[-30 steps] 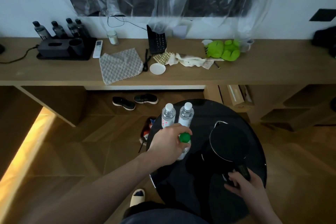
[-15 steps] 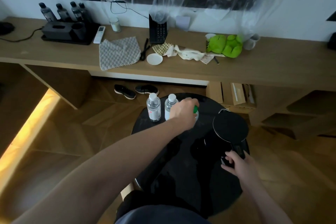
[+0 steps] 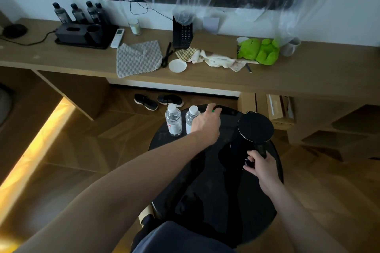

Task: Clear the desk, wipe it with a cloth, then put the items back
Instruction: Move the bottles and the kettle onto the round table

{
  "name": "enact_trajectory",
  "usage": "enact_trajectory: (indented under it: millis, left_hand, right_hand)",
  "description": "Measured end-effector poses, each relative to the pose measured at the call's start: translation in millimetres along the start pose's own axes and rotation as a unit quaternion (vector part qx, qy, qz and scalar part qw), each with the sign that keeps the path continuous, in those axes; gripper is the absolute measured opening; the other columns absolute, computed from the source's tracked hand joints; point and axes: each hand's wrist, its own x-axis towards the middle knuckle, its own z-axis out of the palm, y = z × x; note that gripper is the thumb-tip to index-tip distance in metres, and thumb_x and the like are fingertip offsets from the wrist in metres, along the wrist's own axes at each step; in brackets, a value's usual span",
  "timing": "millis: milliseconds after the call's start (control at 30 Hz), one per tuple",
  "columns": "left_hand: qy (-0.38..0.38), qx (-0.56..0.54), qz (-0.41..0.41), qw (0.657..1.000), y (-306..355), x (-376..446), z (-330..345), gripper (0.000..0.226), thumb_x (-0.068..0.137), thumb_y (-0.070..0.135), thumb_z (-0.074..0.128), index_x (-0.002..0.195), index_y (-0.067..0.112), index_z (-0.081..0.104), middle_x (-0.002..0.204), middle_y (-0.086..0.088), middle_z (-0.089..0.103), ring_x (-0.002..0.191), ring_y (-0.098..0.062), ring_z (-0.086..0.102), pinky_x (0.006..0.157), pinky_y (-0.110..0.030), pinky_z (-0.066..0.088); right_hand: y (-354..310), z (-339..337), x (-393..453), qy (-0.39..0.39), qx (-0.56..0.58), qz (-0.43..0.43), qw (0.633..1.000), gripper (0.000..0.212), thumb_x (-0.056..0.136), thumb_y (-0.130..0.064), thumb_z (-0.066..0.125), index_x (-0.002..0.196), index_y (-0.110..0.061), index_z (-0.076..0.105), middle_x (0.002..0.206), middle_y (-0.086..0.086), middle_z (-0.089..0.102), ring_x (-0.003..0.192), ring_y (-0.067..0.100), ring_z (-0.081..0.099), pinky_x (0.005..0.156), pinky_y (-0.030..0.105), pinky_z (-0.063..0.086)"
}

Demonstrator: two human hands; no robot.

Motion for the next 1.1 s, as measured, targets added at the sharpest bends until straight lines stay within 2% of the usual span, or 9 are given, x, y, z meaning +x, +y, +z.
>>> enact_trajectory:
  millis: [67,233,467,600,700,767,833,967,1100]
  left_hand:
    - [0.005,-0.002,0.002,1.0,-1,-11,0,0.07,0.087,0.013,0.072,0.149,0.019,0.04,0.158,0.001,0.026,0.109,-0.032,0.064,0.07,-0.036,0.05]
    - [-0.047,0.01,0.004,0.999,-6,-29,2,0.087,0.091,0.018,0.065,0.162,0.024,0.014,0.17,0.009,0.005,0.119,-0.035,0.062,0.069,-0.036,0.046]
    - [-0.082,0.014,0.011,0.997,-15,-36,-9,0.091,0.09,0.018,0.063,0.163,0.029,0.009,0.172,0.012,-0.003,0.121,-0.035,0.062,0.075,-0.039,0.052]
    - [-0.092,-0.016,0.012,0.996,-20,-52,-14,0.083,0.092,0.019,0.058,0.162,0.029,0.013,0.171,0.012,0.003,0.12,-0.037,0.061,0.083,-0.045,0.052]
    - [-0.105,-0.046,0.015,0.993,-36,-77,-15,0.08,0.093,0.027,0.058,0.16,0.033,0.016,0.169,0.014,0.007,0.116,-0.033,0.063,0.087,-0.047,0.055]
    - [-0.107,-0.068,0.003,0.992,-56,-98,-18,0.076,0.093,0.034,0.058,0.158,0.037,0.019,0.168,0.016,0.009,0.118,-0.027,0.063,0.093,-0.047,0.054]
    - [-0.109,-0.081,-0.016,0.991,-81,-122,-22,0.073,0.093,0.038,0.058,0.157,0.04,0.023,0.168,0.019,0.009,0.123,-0.02,0.061,0.099,-0.043,0.053]
    - [-0.099,-0.099,-0.064,0.988,-137,-168,-28,0.07,0.093,0.045,0.059,0.156,0.042,0.029,0.168,0.022,0.007,0.141,-0.014,0.045,0.109,-0.036,0.046]
    - [-0.089,-0.11,-0.109,0.984,-182,-197,-41,0.069,0.093,0.048,0.06,0.156,0.042,0.031,0.168,0.019,0.008,0.152,-0.014,0.028,0.119,-0.033,0.035]
  right_hand:
    - [-4,10,10,0.002,0.006,0.001,1.0,0.005,0.095,-0.013,0.069,0.098,-0.01,0.067,0.096,0.011,0.061,0.098,0.02,0.065,0.096,0.055,0.058]
    - [-3,28,27,-0.01,-0.011,0.005,1.0,0.039,0.093,-0.018,0.072,0.13,-0.011,0.064,0.119,0.007,0.065,0.107,0.013,0.063,0.097,0.051,0.058]
    - [0,38,32,-0.041,-0.062,0.036,0.997,0.043,0.096,-0.033,0.071,0.136,-0.021,0.061,0.129,0.001,0.062,0.114,0.018,0.059,0.101,0.052,0.055]
    - [0,36,22,-0.044,-0.109,0.012,0.993,0.028,0.099,-0.039,0.065,0.123,-0.028,0.057,0.11,-0.008,0.061,0.103,0.016,0.059,0.107,0.051,0.05]
    - [7,35,8,0.003,-0.133,-0.03,0.991,0.032,0.095,-0.033,0.07,0.121,-0.021,0.054,0.108,-0.003,0.062,0.107,0.022,0.062,0.097,0.041,0.049]
    - [20,36,-10,0.044,-0.133,-0.043,0.989,0.048,0.092,-0.027,0.074,0.133,-0.016,0.052,0.129,0.004,0.059,0.122,0.028,0.06,0.097,0.039,0.046]
    - [36,43,-38,0.063,-0.111,-0.003,0.992,0.07,0.093,-0.023,0.075,0.153,-0.017,0.039,0.154,0.009,0.041,0.137,0.032,0.049,0.104,0.042,0.042]
    - [71,72,-87,-0.034,-0.137,0.075,0.987,0.073,0.094,-0.02,0.071,0.157,-0.022,0.033,0.161,0.006,0.031,0.144,0.031,0.041,0.101,0.038,0.04]
    - [68,121,-107,-0.153,-0.225,0.004,0.962,0.067,0.092,-0.026,0.069,0.153,-0.03,0.04,0.156,-0.008,0.039,0.145,0.019,0.04,0.101,0.029,0.038]
